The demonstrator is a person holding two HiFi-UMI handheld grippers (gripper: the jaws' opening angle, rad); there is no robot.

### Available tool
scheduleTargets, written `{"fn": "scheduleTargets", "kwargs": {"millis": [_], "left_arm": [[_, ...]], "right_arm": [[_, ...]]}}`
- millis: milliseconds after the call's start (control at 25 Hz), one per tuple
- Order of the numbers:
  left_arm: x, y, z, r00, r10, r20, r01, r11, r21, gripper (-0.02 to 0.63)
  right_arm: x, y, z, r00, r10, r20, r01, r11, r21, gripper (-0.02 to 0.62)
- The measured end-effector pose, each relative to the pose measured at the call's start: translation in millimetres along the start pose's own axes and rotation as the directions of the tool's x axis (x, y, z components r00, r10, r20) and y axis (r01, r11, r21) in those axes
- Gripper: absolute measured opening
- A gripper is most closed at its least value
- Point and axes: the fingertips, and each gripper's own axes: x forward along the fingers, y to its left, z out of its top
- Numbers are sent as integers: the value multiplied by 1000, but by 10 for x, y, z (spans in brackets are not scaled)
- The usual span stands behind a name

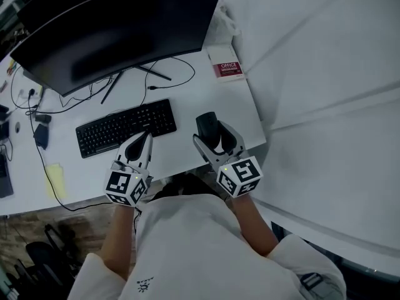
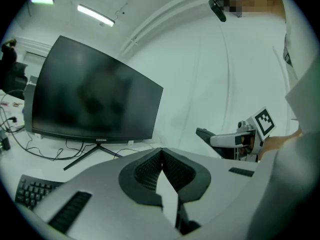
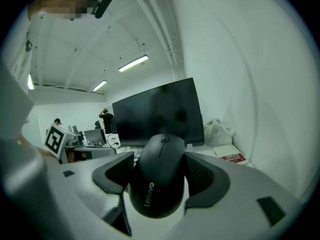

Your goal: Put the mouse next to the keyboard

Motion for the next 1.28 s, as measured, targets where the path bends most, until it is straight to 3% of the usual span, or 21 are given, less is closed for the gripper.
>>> {"fn": "scheduleTargets", "kwargs": {"millis": [520,1280], "left_arm": [[245,52,-146,997,73,-14,-74,996,-44,11],[444,152,-427,992,114,-47,-118,990,-83,11]], "right_arm": [[387,-206,-195,994,73,-87,-76,997,-29,325],[787,-419,-752,976,72,-207,-77,997,-16,325]]}}
